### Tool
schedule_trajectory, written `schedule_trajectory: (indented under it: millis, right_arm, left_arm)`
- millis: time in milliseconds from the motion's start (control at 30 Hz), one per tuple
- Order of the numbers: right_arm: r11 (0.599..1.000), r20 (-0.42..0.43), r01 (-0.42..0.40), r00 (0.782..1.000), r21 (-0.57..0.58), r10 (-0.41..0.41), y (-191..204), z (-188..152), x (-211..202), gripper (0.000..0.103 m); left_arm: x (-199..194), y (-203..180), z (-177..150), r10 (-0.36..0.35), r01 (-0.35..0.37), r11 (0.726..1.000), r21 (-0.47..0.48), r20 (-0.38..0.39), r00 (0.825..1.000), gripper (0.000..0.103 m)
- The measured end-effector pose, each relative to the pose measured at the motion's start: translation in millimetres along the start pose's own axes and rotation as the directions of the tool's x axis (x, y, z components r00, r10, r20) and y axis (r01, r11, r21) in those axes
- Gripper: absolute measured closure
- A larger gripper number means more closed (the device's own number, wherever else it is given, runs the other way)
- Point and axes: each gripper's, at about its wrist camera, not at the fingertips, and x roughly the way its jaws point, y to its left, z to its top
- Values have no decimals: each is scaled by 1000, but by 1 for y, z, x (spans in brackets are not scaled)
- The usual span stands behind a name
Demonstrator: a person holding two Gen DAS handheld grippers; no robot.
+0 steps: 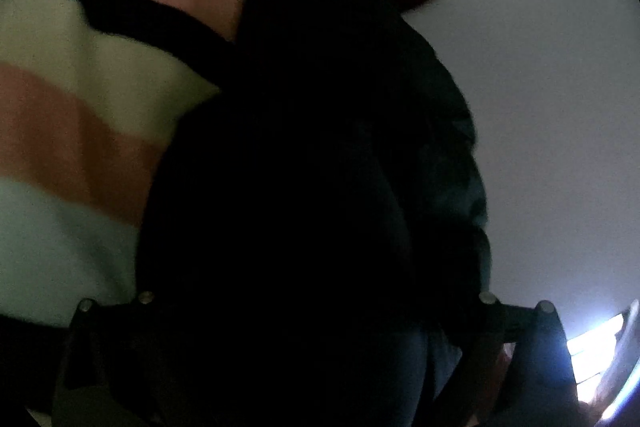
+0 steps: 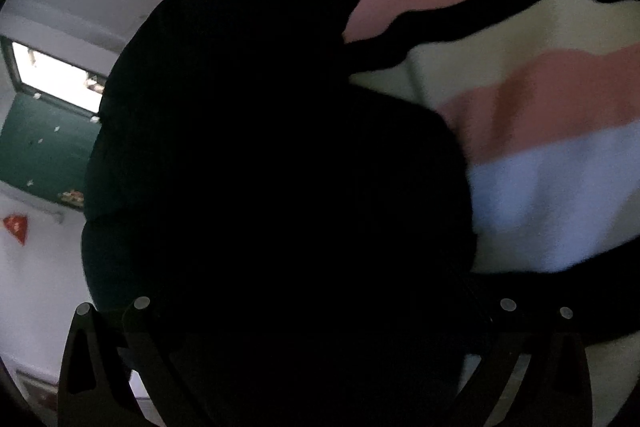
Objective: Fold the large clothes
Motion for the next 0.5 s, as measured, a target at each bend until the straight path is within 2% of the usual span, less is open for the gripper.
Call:
schedule_trajectory:
  millis: [100, 233, 300, 333, 367, 400, 433, 467, 500]
  right_arm:
    - [999, -2, -36, 999, -13, 36, -1, -2, 7, 0]
    - [999, 40, -25, 999, -21, 26, 7, -3, 17, 1]
    - [999, 43, -8, 999, -34, 9, 13, -4, 20, 1]
    - [1000, 44, -4, 999, -30, 5, 15, -4, 20, 1]
    - [1000, 51, -2, 999, -30, 4, 19, -5, 19, 7]
    - [999, 61, -13, 998, -33, 15, 22, -6, 17, 25]
    - [999, 78, -37, 996, -36, 39, 26, -6, 13, 36]
    - [997, 109, -63, 992, -48, 68, 35, -7, 6, 53]
    - [996, 125, -62, 990, -70, 70, 43, -7, 2, 63]
  left_arm:
    - [8, -1, -3, 16, -16, 1000, 2, 26, 1000, 2]
    - [16, -19, -11, 105, -109, 994, 31, 102, 989, 4]
    - [20, -34, -19, 122, -131, 989, 73, 115, 986, 10]
    - [20, -43, -22, 119, -131, 987, 97, 120, 986, 22]
    - [19, -50, -24, 111, -125, 986, 112, 128, 986, 35]
    - [18, -58, -26, 104, -122, 985, 124, 137, 985, 42]
    - [18, -65, -28, 103, -123, 983, 138, 146, 984, 51]
    - [19, -71, -30, 106, -128, 981, 148, 152, 983, 58]
    - [20, -79, -31, 108, -134, 978, 157, 159, 981, 61]
